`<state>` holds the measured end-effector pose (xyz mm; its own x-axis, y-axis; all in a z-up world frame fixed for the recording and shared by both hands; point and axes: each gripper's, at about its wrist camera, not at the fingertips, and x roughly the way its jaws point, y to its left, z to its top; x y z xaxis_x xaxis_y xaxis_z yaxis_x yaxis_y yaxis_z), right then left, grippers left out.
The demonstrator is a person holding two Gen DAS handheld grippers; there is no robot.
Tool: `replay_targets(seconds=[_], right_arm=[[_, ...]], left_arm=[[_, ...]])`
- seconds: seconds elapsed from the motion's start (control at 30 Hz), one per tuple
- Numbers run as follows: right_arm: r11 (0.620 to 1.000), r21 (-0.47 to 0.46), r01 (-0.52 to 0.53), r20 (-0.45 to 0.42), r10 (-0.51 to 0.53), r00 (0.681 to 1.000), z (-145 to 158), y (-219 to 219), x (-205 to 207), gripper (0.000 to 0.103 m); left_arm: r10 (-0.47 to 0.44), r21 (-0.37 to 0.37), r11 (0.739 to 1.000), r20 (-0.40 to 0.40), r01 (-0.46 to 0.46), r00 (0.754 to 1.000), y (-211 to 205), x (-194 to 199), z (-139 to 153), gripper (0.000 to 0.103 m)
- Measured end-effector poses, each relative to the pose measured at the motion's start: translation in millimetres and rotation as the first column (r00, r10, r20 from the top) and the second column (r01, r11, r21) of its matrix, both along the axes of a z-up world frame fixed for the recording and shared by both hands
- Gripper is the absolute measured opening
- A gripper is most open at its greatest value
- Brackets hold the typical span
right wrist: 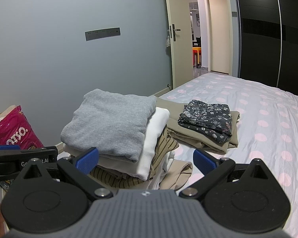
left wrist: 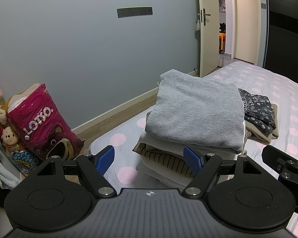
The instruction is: Fold clothes
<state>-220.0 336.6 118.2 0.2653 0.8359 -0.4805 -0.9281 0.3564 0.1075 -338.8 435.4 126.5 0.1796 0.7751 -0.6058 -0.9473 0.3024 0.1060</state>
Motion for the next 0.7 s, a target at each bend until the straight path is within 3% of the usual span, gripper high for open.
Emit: replay_targets(seconds=[0.7], right_arm=[[1.000, -0.004, -0.001, 0.000, 0.001, 1.000, -1.8, 0.9, -0.6, 0.102]], left_arm=[[-0.002, 0.000, 1.000, -0.005, 0.002, 1.000, -2.4, 0.2, -1.4, 0.076]])
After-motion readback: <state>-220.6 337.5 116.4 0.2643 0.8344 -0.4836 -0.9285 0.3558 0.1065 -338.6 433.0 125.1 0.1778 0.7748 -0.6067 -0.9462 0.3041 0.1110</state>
